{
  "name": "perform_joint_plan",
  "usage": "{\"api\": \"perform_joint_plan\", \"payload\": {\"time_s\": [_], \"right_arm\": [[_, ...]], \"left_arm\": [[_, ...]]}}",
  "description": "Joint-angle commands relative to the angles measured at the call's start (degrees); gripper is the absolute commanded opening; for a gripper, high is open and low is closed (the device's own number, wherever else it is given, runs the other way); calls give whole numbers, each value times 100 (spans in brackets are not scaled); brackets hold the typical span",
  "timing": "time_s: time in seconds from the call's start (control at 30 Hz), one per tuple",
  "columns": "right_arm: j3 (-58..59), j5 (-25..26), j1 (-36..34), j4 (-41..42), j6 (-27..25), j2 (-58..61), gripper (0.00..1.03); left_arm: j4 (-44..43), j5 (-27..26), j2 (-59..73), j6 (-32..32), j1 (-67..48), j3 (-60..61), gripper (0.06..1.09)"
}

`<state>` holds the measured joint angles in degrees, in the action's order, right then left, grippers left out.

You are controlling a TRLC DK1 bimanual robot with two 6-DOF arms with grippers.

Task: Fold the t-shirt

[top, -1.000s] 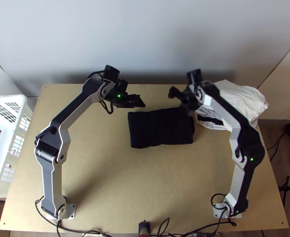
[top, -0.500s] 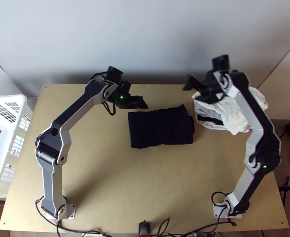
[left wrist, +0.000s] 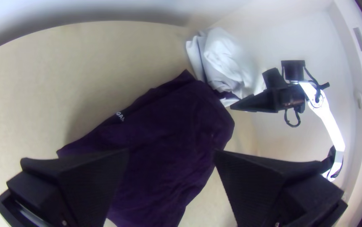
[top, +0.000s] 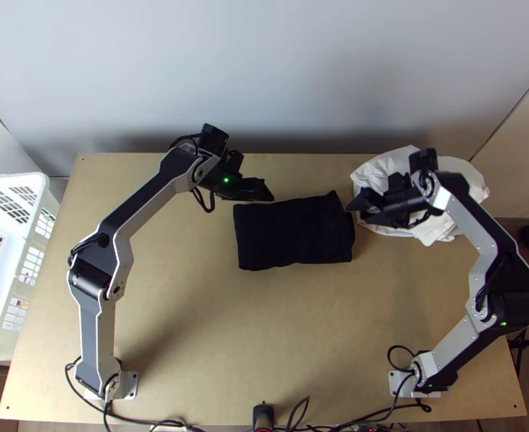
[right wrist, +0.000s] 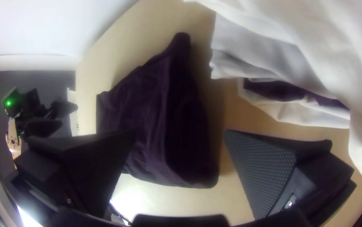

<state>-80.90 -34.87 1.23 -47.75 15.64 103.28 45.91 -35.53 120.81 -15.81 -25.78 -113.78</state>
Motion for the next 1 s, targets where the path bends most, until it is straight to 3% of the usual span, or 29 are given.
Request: {"api": "perform_joint_plan", "payload": {"time_s": [0.0, 0.3, 0.53, 0.77, 0.97], "right_arm": [[848, -415, -334, 538, -755, 113, 98], [954, -696, -343, 1066, -905, 579, 98], [734, -1145, -203, 1162, -544, 711, 98], [470, -1241, -229, 1408, 212, 254, 98], [391, -1250, -167, 1408, 396, 34, 98]], "left_arm": [[-21, 11, 12, -9, -24, 66, 104], [-21, 11, 12, -1, -32, 136, 104], [-21, 11, 4, -9, -32, 154, 104], [-21, 11, -14, -36, -32, 172, 104], [-38, 11, -5, -36, -76, 163, 104]]}}
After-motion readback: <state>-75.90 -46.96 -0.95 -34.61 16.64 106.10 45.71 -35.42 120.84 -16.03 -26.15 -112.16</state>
